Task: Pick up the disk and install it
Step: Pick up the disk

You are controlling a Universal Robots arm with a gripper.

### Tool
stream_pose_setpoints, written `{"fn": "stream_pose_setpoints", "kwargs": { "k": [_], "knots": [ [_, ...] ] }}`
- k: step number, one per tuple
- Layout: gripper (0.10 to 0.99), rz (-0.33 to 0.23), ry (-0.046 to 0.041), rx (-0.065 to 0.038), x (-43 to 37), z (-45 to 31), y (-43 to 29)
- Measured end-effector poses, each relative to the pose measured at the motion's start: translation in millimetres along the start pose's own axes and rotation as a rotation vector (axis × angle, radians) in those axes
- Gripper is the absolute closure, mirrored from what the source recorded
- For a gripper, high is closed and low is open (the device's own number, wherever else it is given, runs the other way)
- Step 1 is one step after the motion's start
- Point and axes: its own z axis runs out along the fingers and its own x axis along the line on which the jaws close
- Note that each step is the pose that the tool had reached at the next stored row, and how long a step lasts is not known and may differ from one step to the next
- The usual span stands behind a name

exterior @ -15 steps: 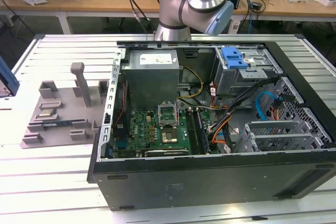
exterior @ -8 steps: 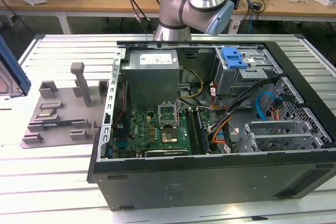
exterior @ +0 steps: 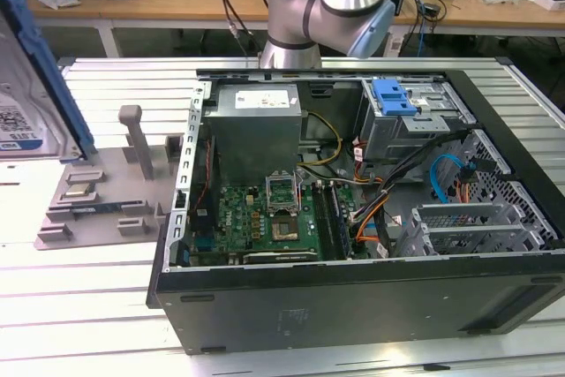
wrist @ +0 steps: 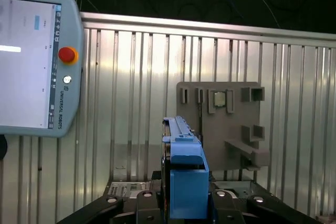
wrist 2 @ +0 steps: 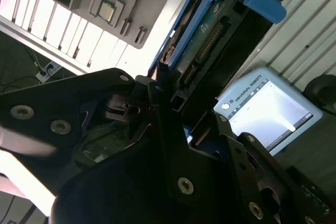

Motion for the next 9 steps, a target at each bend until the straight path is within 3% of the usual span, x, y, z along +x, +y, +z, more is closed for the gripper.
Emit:
{"fn": "stream_pose_setpoints", "kwargs": {
  "k": [6, 9],
  "knots": [
    [0.718, 0.0, -0.0001, 0.0, 1.0, -0.1, -24.2],
    [0.718, 0.0, 0.0001, 0.0, 1.3, -0.2, -32.1]
  ]
}}
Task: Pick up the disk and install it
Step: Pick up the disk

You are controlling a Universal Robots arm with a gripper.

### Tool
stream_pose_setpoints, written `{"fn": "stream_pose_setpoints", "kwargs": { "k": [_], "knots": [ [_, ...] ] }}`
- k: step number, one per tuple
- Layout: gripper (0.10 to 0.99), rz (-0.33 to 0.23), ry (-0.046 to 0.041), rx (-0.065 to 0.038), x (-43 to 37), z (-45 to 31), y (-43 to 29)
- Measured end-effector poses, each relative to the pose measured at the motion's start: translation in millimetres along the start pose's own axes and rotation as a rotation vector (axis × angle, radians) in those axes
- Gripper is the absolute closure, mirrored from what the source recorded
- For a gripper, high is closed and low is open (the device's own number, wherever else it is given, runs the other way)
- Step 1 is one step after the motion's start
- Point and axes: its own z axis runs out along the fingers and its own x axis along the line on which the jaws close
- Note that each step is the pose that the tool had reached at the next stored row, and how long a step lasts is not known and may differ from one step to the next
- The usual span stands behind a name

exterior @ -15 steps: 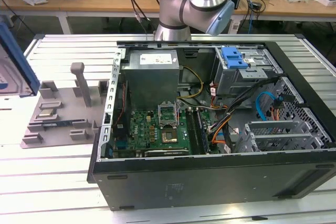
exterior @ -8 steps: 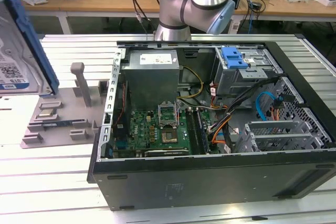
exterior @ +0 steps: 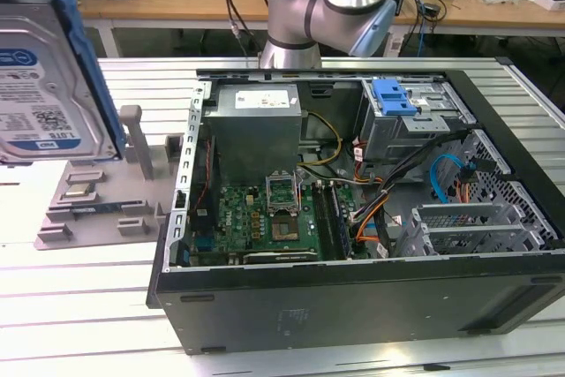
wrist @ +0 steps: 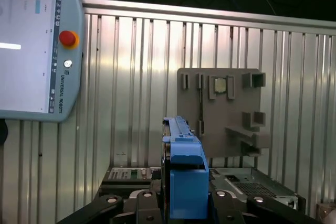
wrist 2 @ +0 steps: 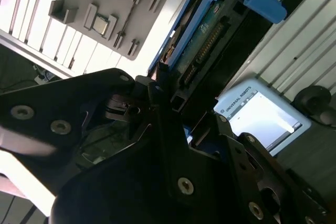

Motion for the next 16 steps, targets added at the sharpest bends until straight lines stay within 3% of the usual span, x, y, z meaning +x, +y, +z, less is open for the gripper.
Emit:
{"fn": "stream_pose_setpoints", "kwargs": {
  "k": [16],
  "knots": [
    [0.718, 0.0, 0.0, 0.0, 1.9, -0.3, -48.5]
  ]
}}
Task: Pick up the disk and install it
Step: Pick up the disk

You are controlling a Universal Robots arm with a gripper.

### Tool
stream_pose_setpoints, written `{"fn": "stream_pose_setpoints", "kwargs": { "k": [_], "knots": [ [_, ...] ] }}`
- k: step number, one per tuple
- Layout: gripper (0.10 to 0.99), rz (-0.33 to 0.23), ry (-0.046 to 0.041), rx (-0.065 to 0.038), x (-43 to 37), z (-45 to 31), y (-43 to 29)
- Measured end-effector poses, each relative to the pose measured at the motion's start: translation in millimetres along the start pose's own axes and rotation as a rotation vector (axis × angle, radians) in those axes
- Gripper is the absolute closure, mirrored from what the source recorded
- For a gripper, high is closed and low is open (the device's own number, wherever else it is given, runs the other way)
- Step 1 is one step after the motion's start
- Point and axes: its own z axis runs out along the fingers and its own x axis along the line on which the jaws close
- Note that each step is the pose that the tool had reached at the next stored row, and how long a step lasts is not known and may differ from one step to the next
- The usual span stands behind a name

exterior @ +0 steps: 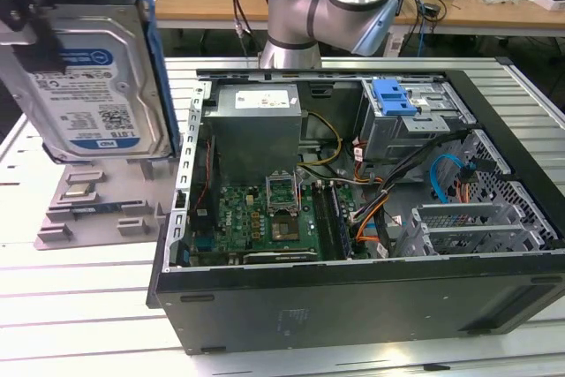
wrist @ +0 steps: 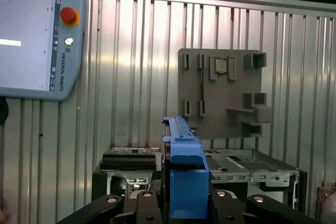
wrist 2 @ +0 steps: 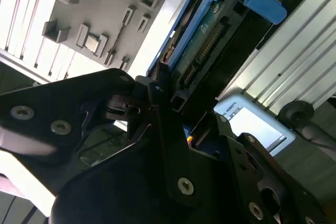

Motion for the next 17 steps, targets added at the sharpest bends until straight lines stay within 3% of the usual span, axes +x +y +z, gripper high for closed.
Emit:
{"fn": "stream_pose_setpoints", "kwargs": {
  "k": [8, 11, 13, 17],
  "knots": [
    [0.718, 0.0, 0.0001, 0.0, 1.1, -0.2, -29.2],
    [0.718, 0.0, 0.0001, 0.0, 1.9, -0.3, -48.3],
    [0.718, 0.0, 0.0, 0.0, 2.1, -0.3, -54.7],
    [0.718, 0.0, 0.0001, 0.0, 2.9, -0.4, -75.9]
  ]
}}
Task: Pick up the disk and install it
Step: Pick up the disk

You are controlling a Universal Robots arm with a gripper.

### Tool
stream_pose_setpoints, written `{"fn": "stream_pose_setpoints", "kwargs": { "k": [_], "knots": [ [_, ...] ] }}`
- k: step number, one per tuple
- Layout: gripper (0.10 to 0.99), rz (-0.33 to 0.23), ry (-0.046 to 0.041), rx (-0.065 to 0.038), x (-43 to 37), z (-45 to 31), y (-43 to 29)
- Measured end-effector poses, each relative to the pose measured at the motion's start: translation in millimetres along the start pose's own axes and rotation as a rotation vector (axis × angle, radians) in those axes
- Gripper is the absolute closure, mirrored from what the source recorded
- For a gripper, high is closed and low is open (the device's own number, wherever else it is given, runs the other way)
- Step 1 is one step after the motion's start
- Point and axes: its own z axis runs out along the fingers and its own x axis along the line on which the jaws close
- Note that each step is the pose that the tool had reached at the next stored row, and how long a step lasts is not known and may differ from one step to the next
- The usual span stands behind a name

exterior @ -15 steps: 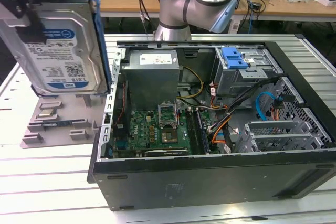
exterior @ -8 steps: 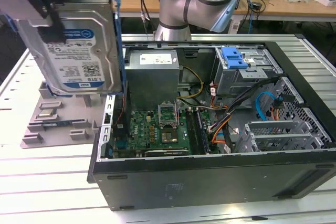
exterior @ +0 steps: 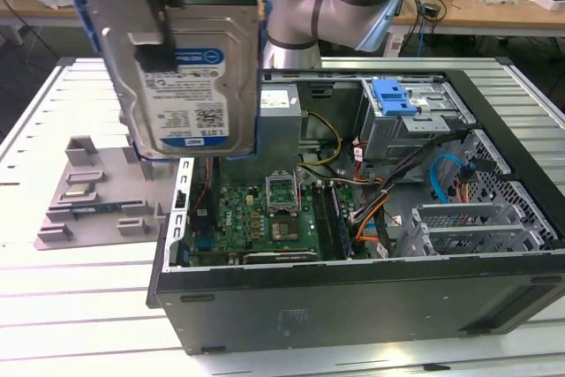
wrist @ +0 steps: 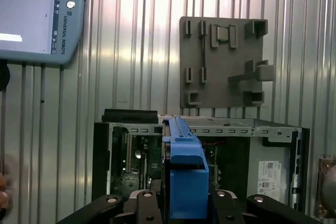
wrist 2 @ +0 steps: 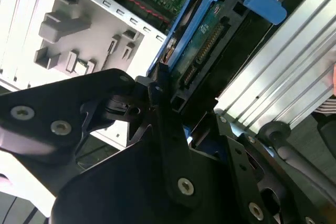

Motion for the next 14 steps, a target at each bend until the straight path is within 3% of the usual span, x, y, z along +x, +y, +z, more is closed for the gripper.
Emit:
{"fn": "stream_pose_setpoints", "kwargs": {
  "k": [7, 11, 14],
  "knots": [
    [0.718, 0.0, 0.0001, 0.0, 0.9, -0.2, -24.0],
    [0.718, 0.0, 0.0, 0.0, 1.9, -0.3, -48.3],
    [0.718, 0.0, 0.0, 0.0, 2.3, -0.3, -57.2]
  ]
}}
